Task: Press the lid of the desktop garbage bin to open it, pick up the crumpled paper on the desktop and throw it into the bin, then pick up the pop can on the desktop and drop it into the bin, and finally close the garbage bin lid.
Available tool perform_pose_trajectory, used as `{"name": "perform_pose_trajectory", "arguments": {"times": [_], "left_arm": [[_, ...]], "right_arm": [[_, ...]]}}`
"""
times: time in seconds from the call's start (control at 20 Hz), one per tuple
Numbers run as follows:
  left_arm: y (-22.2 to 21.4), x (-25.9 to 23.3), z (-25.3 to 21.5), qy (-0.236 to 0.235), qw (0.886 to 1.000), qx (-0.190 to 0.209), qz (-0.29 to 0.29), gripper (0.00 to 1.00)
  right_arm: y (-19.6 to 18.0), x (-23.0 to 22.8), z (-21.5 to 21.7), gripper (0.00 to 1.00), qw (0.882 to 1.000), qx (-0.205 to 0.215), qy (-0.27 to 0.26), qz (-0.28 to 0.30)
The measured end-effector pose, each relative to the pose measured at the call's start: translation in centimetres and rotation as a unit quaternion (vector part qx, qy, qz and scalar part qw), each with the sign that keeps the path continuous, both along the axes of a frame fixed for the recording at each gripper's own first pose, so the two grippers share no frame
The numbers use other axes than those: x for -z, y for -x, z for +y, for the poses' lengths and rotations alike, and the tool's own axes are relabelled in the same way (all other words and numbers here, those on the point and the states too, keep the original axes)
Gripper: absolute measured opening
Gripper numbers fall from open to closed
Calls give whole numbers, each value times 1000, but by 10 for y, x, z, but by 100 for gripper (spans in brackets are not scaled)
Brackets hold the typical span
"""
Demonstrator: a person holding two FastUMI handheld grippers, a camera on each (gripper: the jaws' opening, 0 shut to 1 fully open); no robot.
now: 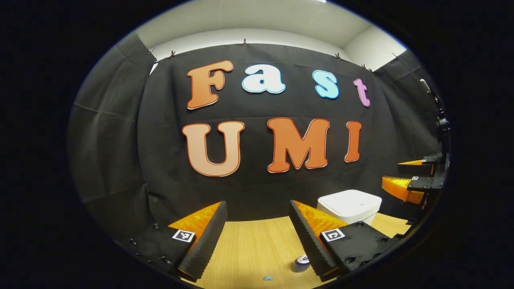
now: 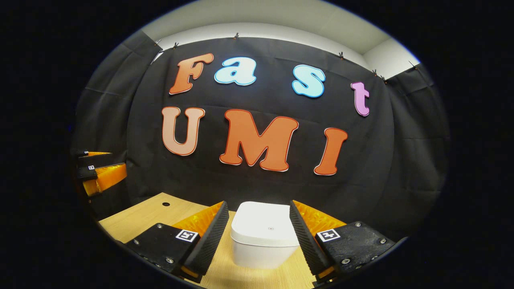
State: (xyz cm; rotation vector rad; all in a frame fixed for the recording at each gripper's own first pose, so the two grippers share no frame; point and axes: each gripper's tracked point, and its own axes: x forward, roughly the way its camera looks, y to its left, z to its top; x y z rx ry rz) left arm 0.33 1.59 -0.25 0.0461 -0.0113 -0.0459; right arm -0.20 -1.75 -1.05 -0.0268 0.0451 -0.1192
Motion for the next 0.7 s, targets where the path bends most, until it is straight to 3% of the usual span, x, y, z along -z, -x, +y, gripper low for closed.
{"name": "perform_pose_trajectory", "arguments": {"times": [0.2, 0.35, 0.5, 0.65, 0.7], "left_arm": [[-4, 5, 3, 2, 1000, -1, 6, 98], [-11, 7, 7, -1, 1000, -9, 7, 98], [-17, 10, 10, 2, 1000, -29, 9, 98], [-24, 16, 7, 7, 999, -43, 20, 98], [-26, 18, 8, 4, 998, -49, 23, 100]], "right_arm": [[-10, 2, -11, 92, 1000, 13, 16, 18], [-22, 7, -21, 75, 999, 14, 12, 33], [-40, 18, -18, 60, 998, -17, 1, 57], [-56, 39, -16, 33, 995, -41, 10, 90], [-62, 46, -21, 29, 994, -38, 17, 97]]}}
